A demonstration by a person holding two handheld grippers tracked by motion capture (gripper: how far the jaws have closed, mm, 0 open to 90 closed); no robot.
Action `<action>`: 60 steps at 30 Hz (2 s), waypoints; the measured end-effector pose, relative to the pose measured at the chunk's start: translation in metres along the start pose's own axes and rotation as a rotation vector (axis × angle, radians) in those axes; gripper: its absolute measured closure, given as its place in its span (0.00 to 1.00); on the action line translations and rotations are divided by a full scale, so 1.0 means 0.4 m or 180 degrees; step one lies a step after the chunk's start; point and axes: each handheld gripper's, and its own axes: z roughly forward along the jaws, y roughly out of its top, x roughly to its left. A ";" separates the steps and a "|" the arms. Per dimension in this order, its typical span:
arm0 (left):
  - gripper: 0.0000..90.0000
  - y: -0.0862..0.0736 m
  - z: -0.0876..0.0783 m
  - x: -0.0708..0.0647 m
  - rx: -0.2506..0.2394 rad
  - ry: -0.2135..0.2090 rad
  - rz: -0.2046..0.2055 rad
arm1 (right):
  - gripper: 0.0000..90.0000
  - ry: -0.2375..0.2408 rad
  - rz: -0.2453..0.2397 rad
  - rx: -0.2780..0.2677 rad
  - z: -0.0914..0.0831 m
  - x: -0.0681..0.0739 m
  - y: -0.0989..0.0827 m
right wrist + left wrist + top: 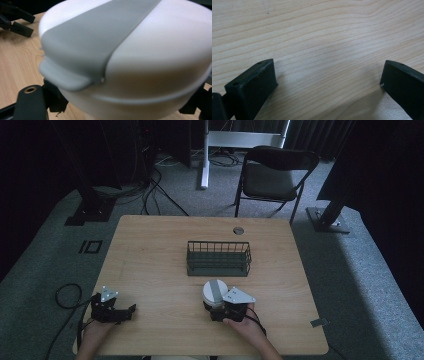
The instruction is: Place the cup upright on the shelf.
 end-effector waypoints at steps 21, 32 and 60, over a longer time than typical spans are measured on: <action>0.01 0.000 0.000 0.000 0.0001 -0.0002 -0.0002 | 0.20 -0.0115 0.0004 -0.0095 -0.032 -0.032 0.069; 0.01 0.000 0.000 0.000 0.0001 -0.0002 -0.0003 | 0.20 -0.0173 0.0036 -0.0227 -0.036 -0.062 0.139; 0.01 0.000 0.000 0.000 -0.0001 -0.0002 -0.0005 | 0.20 -0.0701 0.0155 -0.0418 0.012 -0.146 0.320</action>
